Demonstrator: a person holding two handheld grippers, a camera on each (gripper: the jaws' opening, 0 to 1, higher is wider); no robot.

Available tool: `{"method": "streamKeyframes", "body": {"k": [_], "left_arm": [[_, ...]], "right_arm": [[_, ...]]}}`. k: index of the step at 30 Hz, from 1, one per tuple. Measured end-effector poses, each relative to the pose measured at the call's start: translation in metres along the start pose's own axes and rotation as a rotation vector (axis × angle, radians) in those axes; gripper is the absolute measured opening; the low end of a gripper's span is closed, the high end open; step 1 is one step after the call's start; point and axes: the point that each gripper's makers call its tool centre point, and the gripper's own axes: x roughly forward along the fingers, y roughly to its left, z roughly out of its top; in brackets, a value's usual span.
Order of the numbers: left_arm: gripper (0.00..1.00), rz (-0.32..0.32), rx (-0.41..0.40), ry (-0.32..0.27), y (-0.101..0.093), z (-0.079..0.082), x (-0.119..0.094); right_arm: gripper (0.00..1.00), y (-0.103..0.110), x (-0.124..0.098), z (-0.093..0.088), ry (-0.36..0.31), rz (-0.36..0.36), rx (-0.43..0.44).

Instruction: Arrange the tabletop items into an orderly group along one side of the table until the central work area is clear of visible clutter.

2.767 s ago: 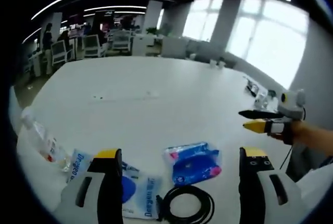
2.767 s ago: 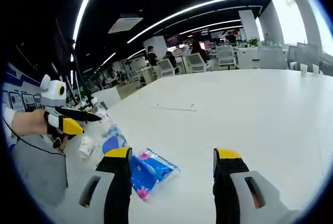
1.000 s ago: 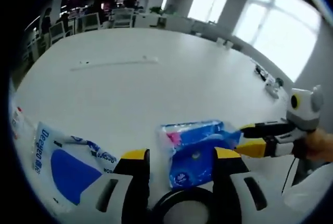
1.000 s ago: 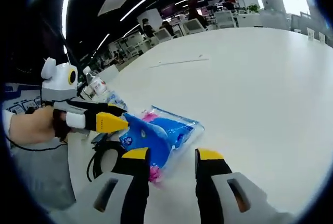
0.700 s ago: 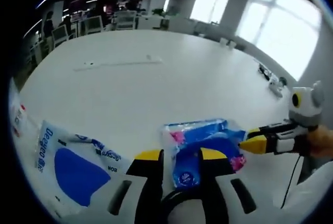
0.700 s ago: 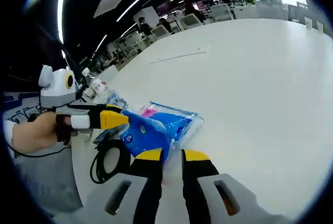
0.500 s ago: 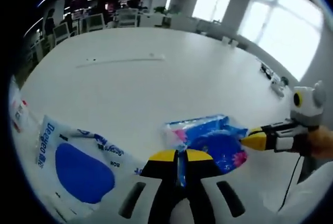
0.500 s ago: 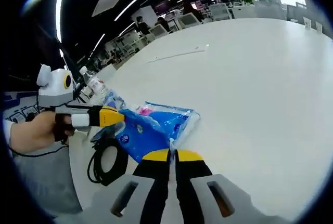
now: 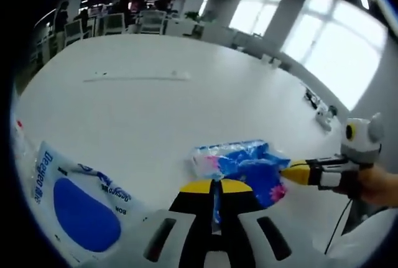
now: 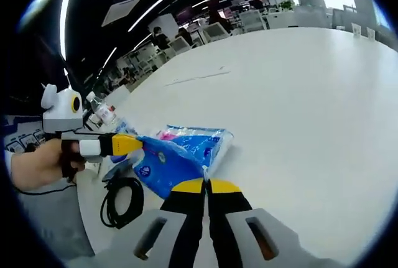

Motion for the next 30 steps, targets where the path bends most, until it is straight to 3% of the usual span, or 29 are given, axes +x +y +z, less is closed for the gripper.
{"method": "streamKeyframes", "body": {"k": [11, 16, 18, 21, 30], "left_arm": [[0.0, -0.052, 0.039, -0.022, -0.028, 0.021, 0.025], [0.0, -0.06, 0.153, 0.026, -0.043, 0.021, 0.035], [0.0, -0.067, 0.152, 0.027, -0.05, 0.024, 0.041], [0.0, -0.062, 0.147, 0.027, -0.049, 0.026, 0.044], [0.0, -0.041, 0.128, 0.06, -0.039, 0.022, 0.056]], "right_arm": [[0.0, -0.033, -0.013, 0.015, -0.031, -0.074, 0.02], [0.0, -0.049, -0.018, 0.022, -0.035, -0.117, -0.018], [0.0, -0.057, -0.018, 0.022, -0.03, -0.129, -0.026], [0.0, -0.062, -0.017, 0.024, -0.038, -0.128, 0.006], [0.0, -0.064, -0.004, 0.021, -0.016, -0.132, -0.047]]}}
